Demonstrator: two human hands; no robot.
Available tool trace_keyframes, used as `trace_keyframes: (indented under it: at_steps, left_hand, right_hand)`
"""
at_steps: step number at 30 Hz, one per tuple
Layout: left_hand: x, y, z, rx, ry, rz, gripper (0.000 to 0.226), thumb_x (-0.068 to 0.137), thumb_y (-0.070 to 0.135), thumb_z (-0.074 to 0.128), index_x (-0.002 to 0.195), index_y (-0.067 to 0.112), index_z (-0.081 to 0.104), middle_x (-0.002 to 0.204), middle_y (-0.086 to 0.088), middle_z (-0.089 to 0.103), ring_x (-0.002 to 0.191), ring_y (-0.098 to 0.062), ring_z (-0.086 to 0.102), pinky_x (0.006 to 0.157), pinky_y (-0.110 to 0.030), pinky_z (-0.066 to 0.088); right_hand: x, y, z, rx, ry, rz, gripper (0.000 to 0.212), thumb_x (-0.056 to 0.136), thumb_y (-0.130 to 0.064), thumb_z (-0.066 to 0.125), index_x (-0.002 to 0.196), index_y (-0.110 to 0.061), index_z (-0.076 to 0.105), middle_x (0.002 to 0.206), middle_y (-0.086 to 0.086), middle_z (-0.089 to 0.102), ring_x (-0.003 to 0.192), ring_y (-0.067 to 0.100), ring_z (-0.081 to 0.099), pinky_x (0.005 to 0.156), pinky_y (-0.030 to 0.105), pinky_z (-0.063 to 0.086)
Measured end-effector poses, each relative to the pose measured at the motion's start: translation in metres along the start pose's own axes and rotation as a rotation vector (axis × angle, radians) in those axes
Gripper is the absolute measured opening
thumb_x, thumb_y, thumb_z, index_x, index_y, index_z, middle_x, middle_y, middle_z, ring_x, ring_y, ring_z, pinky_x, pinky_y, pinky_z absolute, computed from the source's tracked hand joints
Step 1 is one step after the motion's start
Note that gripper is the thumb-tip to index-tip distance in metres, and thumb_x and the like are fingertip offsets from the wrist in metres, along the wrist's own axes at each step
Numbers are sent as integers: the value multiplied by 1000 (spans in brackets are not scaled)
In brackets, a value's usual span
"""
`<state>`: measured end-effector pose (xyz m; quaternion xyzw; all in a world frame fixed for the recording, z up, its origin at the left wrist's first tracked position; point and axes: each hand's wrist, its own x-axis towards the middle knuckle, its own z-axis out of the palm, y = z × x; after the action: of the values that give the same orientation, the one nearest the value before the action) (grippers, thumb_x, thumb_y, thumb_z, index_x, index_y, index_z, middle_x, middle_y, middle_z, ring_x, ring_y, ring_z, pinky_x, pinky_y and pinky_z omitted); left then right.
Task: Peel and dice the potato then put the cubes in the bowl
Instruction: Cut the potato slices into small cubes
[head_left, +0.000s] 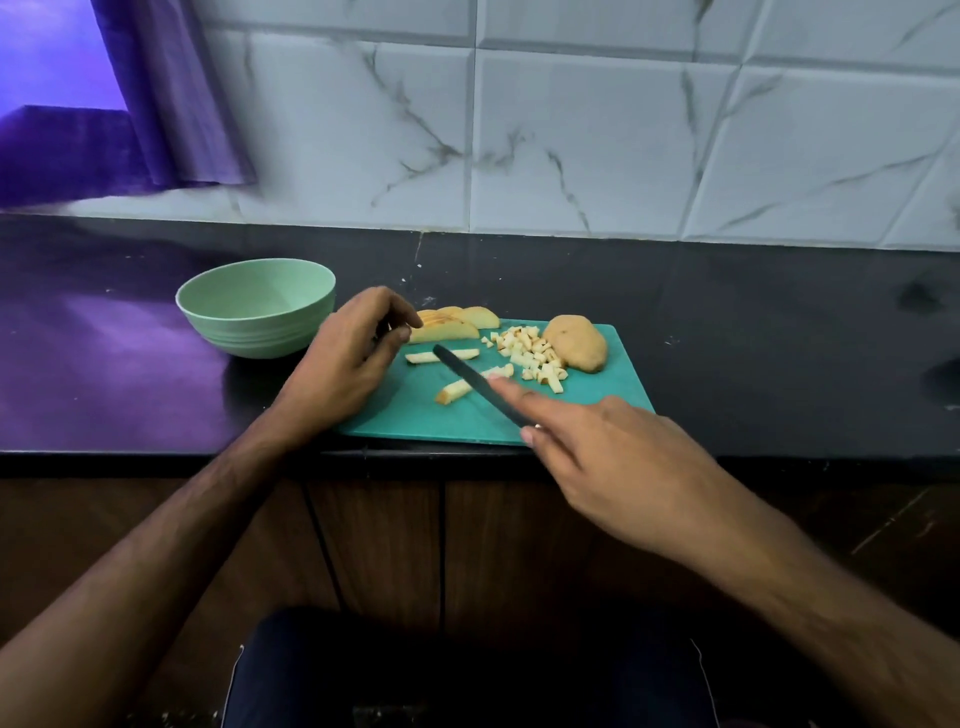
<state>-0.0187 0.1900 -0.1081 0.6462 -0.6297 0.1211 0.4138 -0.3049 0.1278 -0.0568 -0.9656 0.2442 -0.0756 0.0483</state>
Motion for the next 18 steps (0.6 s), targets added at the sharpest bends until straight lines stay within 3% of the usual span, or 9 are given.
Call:
trace_keyframes:
  at_steps: [3,8,15,18]
  left_hand:
    - [1,-11,5,140,-80,-65,22,96,12,56,111,27,62,104,12,62,99,-18,58,85,-48,47]
    - [1,-12,15,291,-227,-140,23,98,27,64,120,31,69,111,14,63,115,-17,55,87,-41,36]
    - [0,-9,15,320,-226,-85,24,97,27,65,120,35,69,107,15,57,114,-15,54,83,-39,32]
    - [1,-9,14,285,-233,-91,26,97,25,64,122,33,68,104,16,55,111,-14,55,80,-37,29]
  right_hand:
    - [-5,-11,11,-28,-57,-55,53,109,-46,26,157,-55,4,69,-10,40,60,5,38,54,25,30]
    - [6,3,21,-68,-53,-17,53,109,-45,26,158,-52,5,72,-10,44,62,5,41,53,25,28]
    - [23,27,13,-73,-74,66,50,110,-43,28,156,-56,11,73,-9,48,65,5,47,54,27,35]
    - [29,34,12,-37,-92,91,49,110,-43,30,155,-56,17,75,-10,53,68,7,53,61,31,46]
